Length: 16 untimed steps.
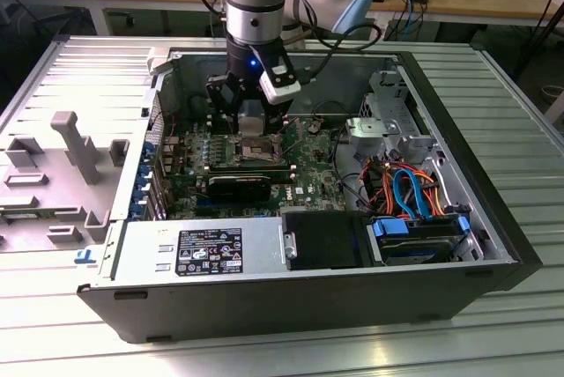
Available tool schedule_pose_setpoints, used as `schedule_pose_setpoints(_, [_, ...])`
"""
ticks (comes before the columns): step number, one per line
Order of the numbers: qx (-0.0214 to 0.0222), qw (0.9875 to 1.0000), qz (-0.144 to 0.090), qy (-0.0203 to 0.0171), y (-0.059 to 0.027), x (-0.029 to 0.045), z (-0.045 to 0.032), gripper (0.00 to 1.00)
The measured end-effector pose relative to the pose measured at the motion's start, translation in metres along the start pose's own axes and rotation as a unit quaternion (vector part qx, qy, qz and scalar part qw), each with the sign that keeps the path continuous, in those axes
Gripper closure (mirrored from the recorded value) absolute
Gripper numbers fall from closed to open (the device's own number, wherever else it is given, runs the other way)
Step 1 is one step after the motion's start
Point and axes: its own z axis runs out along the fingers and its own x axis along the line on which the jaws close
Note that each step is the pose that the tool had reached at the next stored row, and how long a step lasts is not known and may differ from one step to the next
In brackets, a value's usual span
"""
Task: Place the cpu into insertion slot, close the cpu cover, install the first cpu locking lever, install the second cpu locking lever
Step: 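Place the cpu into insertion slot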
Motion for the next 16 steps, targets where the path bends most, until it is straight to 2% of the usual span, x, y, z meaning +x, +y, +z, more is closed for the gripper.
schedule_pose_setpoints(6, [0.0009, 0.9998, 0.020, 0.0007, 0.0001, -0.0002, 0.0005, 0.45])
schedule_pose_setpoints(11, [0.0047, 0.9996, 0.028, 0.0007, 0.0000, -0.0001, 0.0009, 0.45])
schedule_pose_setpoints(16, [0.0054, 0.9994, 0.034, 0.0009, 0.0001, -0.0002, 0.0011, 0.45])
